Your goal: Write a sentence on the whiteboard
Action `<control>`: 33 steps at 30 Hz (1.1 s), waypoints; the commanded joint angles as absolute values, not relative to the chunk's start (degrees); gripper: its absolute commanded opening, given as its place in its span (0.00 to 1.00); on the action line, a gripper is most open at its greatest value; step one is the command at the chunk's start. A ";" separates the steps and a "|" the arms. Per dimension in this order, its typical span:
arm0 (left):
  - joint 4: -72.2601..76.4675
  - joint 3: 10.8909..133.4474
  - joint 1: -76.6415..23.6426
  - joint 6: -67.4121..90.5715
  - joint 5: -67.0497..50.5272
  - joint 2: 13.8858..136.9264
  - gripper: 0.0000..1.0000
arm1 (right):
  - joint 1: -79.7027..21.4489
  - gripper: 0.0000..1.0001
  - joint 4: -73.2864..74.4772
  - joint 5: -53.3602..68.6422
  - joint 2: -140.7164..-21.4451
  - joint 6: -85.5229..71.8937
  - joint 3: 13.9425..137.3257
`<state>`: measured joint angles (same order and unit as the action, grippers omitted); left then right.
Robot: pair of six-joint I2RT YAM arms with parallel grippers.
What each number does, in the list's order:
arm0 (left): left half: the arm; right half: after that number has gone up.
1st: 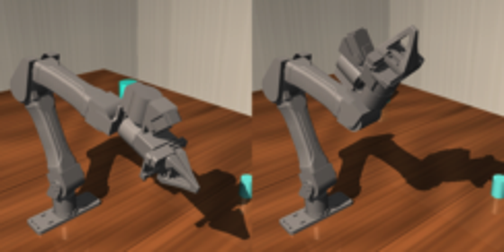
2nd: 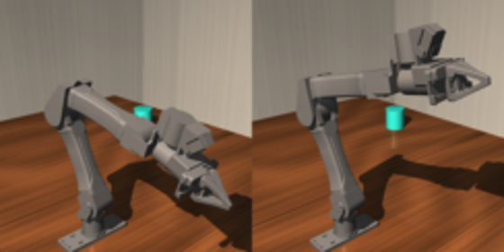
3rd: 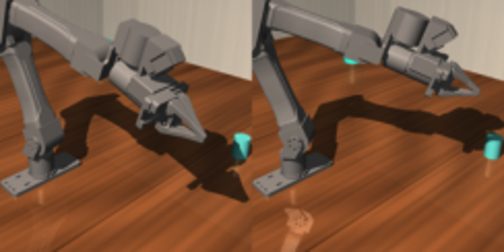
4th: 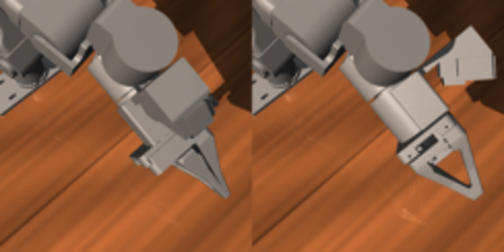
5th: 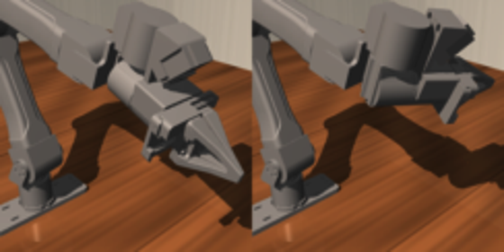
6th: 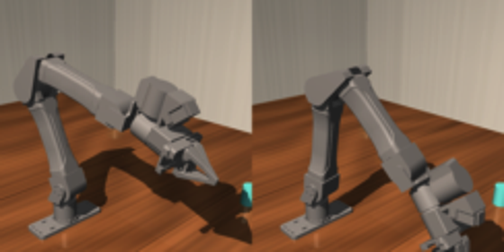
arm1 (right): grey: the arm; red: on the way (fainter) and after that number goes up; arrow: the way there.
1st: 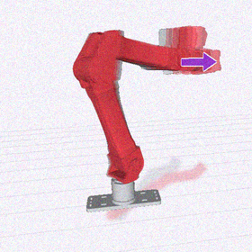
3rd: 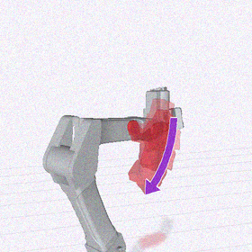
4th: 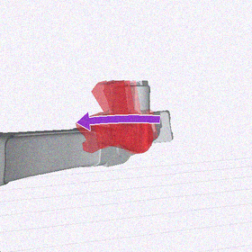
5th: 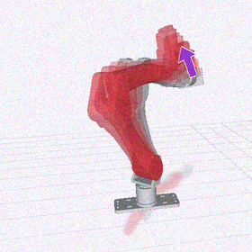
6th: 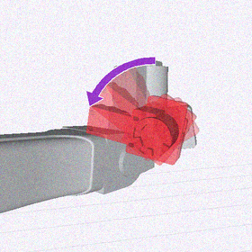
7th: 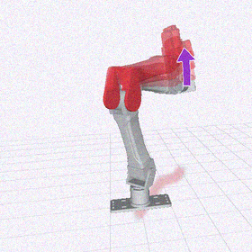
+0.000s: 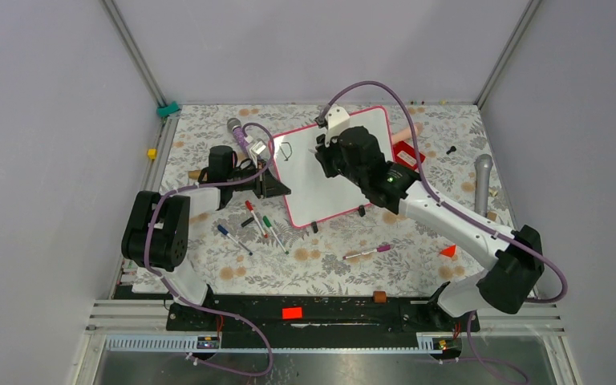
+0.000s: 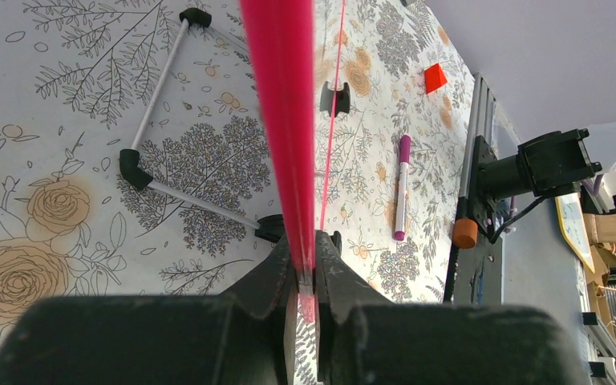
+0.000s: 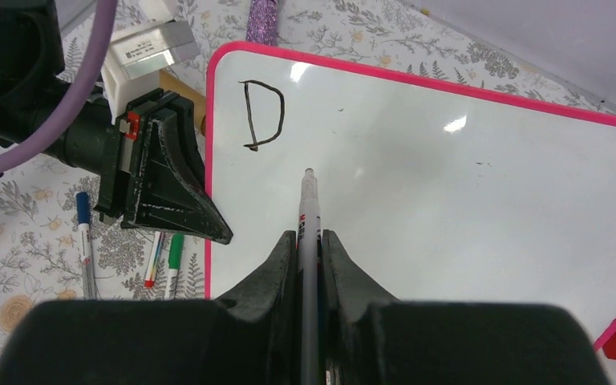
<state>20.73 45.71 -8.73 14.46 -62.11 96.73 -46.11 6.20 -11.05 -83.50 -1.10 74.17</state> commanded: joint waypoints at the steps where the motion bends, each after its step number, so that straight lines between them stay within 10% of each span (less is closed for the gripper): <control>1: 22.15 43.86 -8.27 11.29 -55.44 96.01 0.00 | -45.69 0.00 4.21 -12.74 -78.43 -0.98 73.59; 33: 21.34 47.07 -7.85 14.40 -56.65 100.38 0.00 | -45.70 0.00 13.38 -19.20 -83.96 -6.62 83.04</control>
<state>22.44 45.98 -8.34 16.80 -62.70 98.17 -46.06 11.42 -14.09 -79.96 -4.80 76.86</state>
